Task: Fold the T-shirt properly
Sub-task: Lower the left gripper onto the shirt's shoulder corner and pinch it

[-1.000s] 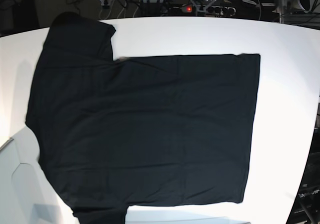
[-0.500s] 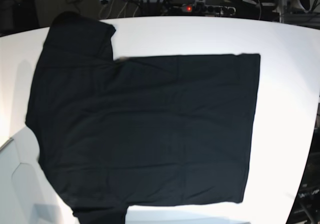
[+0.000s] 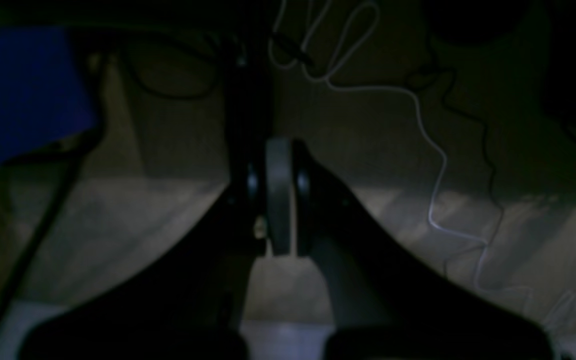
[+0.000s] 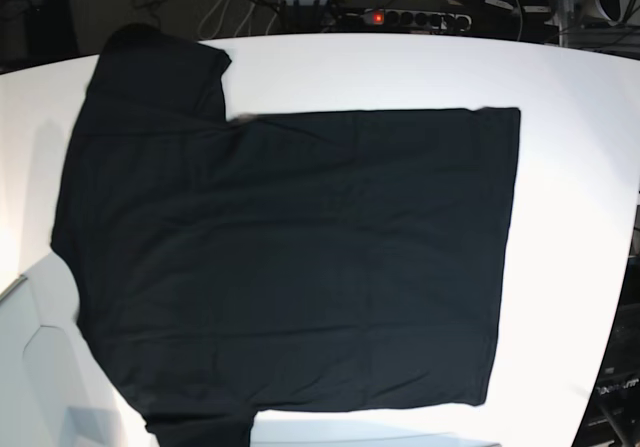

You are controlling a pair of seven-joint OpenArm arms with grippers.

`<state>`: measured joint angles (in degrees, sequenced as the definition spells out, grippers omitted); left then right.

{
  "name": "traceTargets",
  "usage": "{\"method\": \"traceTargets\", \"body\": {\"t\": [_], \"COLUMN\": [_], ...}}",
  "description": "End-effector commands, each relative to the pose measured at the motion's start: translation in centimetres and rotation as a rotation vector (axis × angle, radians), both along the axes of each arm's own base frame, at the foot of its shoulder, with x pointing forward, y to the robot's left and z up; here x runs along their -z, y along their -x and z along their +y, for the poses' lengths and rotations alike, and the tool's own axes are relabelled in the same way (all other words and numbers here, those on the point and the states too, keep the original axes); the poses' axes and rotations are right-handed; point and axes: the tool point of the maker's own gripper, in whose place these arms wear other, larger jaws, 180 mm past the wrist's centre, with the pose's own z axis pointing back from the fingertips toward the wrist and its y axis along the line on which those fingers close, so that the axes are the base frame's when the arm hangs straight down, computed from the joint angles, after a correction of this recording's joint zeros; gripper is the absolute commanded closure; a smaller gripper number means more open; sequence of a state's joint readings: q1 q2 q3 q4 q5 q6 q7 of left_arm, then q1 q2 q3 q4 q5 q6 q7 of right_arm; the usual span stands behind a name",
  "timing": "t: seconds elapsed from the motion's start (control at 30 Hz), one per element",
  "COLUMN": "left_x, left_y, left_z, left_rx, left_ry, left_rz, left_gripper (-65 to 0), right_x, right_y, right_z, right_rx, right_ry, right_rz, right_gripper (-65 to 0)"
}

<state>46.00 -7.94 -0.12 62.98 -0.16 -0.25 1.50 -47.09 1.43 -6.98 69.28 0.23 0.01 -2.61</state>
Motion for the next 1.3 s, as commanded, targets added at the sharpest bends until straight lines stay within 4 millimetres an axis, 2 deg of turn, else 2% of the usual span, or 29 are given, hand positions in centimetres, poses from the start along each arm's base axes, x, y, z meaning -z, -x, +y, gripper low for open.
{"method": "traceTargets", "body": {"t": [0.0,0.2,0.33,0.43,0.5,0.6,0.63,0.77,0.83,0.9,0.97,1.13,1.27], "left_x": [-1.2,-7.5,-11.0,-13.4,-15.0,-16.8,-17.1,-17.7,-17.8,-18.1,-18.5,-20.1,-20.9], "left_y": [-0.1,-3.2,-5.4,-8.0,-9.4,-11.4,-11.9,-13.4,-13.9,-14.5,-15.5,-18.5,-20.7], "left_z": [-0.5,-1.3,-0.2,0.0,0.4,0.6,0.6,0.5,0.5,1.7,3.5,7.5,9.5], "left_rx": [0.012,0.059,0.039,0.040,0.047,0.042,0.043,0.032,-0.006,-0.078,-0.149,-0.256,-0.284], "left_ry": [0.015,0.043,0.016,0.008,-0.001,-0.012,-0.012,-0.001,0.026,0.042,0.042,0.004,-0.033], "left_rz": [-0.032,-0.190,-0.281,-0.368,-0.417,-0.485,-0.502,-0.547,-0.560,-0.579,-0.611,-0.720,-0.789], "left_gripper": [0.0,0.0,0.0,0.0,-3.9,-17.7,-23.0,-38.1,-39.2,-39.4,-39.6,-39.9,-39.9], "right_x": [-1.1,-6.8,-10.6,-13.1,-14.9,-16.7,-17.2,-17.9,-18.0,-18.1,-18.1,-18.1,-18.2], "right_y": [0.5,-1.0,-2.7,-4.4,-5.6,-7.5,-8.1,-9.2,-9.9,-10.5,-11.0,-12.1,-12.8], "right_z": [0.3,-1.1,-1.6,-1.6,-2.0,-1.7,-1.7,-1.9,-2.0,-2.1,-2.2,-2.4,-2.4], "right_rx": [-0.001,-0.034,-0.066,-0.062,-0.055,-0.049,-0.050,-0.051,-0.051,-0.052,-0.063,-0.078,-0.080], "right_ry": [-0.011,-0.003,-0.008,-0.010,-0.001,-0.009,-0.008,-0.003,0.000,0.004,0.006,0.009,0.010], "right_rz": [-0.013,-0.127,-0.208,-0.271,-0.315,-0.377,-0.398,-0.435,-0.454,-0.471,-0.485,-0.512,-0.531], "right_gripper": [0.0,0.0,0.0,0.0,0.0,0.0,-1.9,-14.0,-20.6,-25.6,-27.7,-27.7,-27.7]}}
